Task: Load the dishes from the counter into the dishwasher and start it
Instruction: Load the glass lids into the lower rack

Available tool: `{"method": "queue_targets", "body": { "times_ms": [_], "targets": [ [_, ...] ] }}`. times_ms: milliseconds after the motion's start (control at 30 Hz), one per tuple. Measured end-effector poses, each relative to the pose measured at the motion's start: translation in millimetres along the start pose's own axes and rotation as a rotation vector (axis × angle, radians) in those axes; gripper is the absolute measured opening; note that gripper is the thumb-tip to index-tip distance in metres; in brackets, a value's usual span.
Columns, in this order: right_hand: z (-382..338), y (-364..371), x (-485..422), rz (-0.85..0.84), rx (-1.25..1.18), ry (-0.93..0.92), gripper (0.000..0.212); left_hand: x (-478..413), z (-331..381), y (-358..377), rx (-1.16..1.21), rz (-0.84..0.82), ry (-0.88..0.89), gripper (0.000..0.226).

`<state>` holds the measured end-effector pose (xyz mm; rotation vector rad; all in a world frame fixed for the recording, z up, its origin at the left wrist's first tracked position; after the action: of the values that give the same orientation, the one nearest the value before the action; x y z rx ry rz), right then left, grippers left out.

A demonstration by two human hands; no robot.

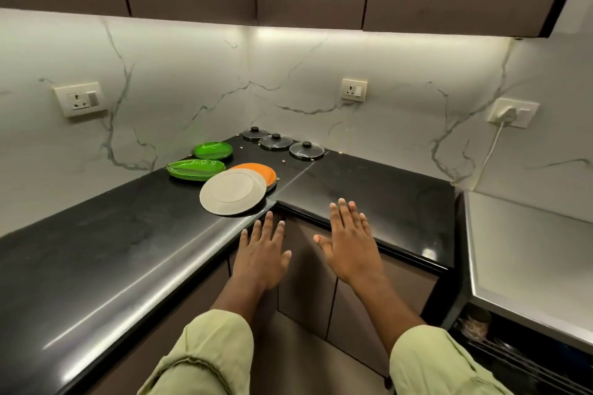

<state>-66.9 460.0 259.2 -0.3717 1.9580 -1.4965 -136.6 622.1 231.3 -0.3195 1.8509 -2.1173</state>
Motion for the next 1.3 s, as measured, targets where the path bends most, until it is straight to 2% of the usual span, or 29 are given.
{"method": "queue_targets", "body": {
  "times_ms": [400,833,1300],
  "targets": [
    [28.5,73.4,-128.6,-0.019,-0.135,-0.021,0.077,-130.3,-33.3,22.2,-0.086,-0.102,-0.063,0.07],
    [118.4,106.2,-274.6,-0.083,-0.086,-0.069,0.077,-286.2,3.2,42.5,-0.053,-0.113,-0.083,0.071],
    [137.0,158.4,-433.5,-0.119,-0.019,-0.07,0.078,-464.6,-35.6,53.2,0.028,-0.115,-0.049,0.072]
  ]
}}
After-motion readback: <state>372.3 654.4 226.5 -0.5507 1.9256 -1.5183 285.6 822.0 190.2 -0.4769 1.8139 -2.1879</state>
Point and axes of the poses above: each hand's wrist, its own x-axis away from the middle knuckle, its own y-axis out of the palm, z = x × y, the point moved 3 cm from there along -x, towards the middle knuckle, and after that the axes turned 5 degrees about -y, right-handed, at the moved point
